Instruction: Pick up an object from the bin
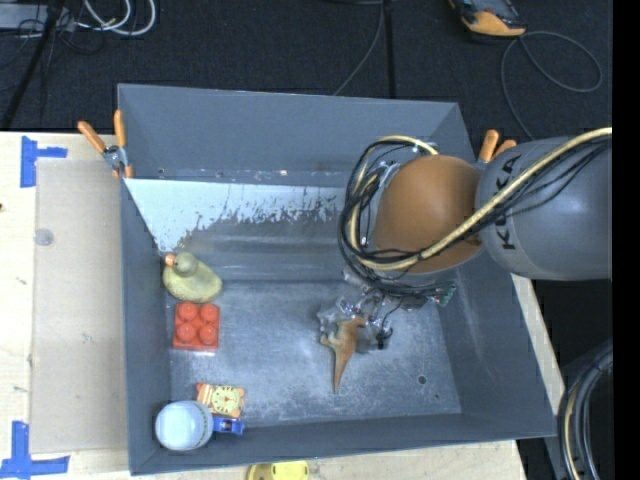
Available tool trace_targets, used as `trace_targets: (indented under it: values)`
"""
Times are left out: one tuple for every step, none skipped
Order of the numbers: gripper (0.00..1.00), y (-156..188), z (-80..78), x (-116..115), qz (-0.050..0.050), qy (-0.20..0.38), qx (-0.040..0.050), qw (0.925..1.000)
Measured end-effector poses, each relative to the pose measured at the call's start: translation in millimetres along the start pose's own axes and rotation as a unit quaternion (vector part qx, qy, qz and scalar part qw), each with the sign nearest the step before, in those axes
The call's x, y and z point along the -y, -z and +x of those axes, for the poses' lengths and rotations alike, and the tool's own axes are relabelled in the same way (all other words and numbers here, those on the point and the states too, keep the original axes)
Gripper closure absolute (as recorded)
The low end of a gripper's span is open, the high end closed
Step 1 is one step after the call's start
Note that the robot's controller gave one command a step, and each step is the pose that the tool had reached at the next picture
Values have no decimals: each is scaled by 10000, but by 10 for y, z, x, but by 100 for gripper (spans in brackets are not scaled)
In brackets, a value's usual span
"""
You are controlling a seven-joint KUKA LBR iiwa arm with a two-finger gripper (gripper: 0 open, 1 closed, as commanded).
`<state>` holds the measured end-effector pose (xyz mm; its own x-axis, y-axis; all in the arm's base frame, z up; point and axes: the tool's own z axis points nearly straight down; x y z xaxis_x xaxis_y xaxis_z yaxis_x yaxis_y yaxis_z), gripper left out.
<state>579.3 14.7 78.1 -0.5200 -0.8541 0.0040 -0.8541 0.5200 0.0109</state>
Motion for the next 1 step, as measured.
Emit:
trace_targets:
  values:
    - [100,0,1,1,0,-4,0,10000]
